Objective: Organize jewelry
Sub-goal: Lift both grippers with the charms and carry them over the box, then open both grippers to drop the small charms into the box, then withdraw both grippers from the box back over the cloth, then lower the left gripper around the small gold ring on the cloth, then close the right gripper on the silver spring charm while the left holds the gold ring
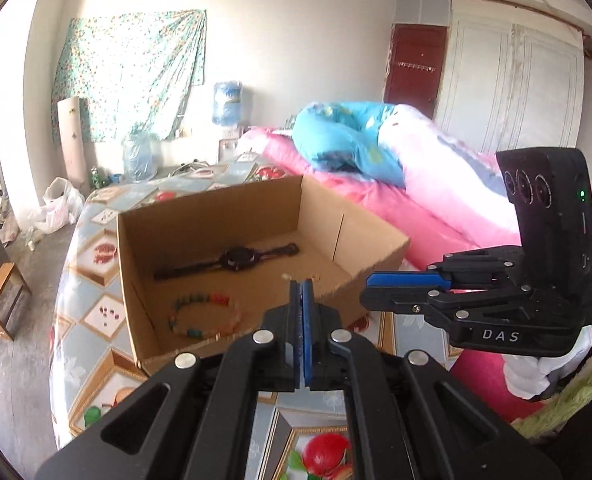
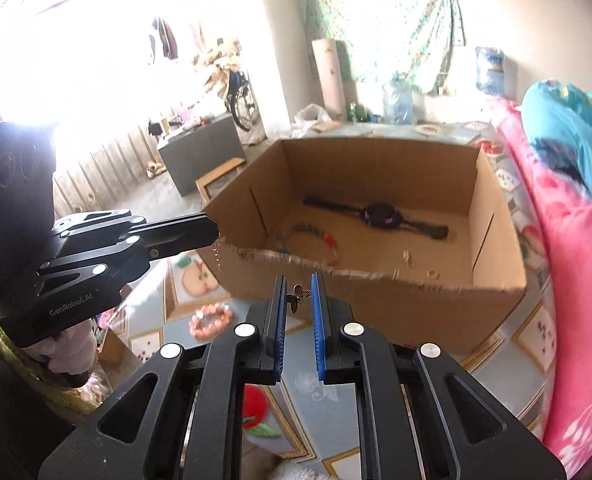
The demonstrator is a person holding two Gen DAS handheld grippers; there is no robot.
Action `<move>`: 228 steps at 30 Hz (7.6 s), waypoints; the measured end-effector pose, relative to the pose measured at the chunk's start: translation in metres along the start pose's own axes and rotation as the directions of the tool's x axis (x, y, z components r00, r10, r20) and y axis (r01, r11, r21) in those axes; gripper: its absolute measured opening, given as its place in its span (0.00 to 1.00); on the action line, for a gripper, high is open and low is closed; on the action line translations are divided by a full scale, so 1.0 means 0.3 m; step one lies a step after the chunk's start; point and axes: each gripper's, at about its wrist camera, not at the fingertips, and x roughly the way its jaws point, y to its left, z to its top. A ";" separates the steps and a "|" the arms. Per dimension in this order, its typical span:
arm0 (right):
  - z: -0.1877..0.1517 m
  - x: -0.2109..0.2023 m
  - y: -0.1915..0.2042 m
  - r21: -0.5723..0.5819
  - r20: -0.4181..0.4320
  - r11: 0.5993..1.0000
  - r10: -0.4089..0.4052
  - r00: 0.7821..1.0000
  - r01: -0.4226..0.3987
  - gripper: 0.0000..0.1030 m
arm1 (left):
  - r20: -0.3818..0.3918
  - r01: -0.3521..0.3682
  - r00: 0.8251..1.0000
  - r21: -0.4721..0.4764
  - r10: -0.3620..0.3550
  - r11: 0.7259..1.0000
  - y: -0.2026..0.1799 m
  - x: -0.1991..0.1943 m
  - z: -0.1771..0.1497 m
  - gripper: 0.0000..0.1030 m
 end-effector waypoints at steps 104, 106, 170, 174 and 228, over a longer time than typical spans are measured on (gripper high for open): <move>-0.290 0.129 -0.264 0.402 -0.250 0.906 -0.028 0.968 0.131 0.22 | -0.325 0.007 0.942 0.275 0.087 0.961 -0.240 0.501 -0.288 0.11; -0.288 0.130 -0.258 0.396 -0.250 0.909 -0.031 0.968 0.131 0.22 | -0.325 0.003 0.941 0.279 0.091 0.960 -0.239 0.498 -0.290 0.11; -0.316 0.100 -0.167 0.285 -0.256 0.947 -0.072 0.964 0.147 0.41 | -0.334 -0.090 0.927 0.241 0.170 0.966 -0.201 0.432 -0.336 0.11; -0.315 0.111 -0.162 0.285 -0.257 0.947 -0.072 0.964 0.147 0.41 | -0.333 -0.093 0.927 0.236 0.170 0.967 -0.200 0.429 -0.336 0.11; -0.272 0.207 -0.082 0.202 -0.246 0.972 -0.072 0.967 0.124 0.30 | -0.319 -0.096 0.933 0.216 0.163 0.972 -0.173 0.411 -0.338 0.11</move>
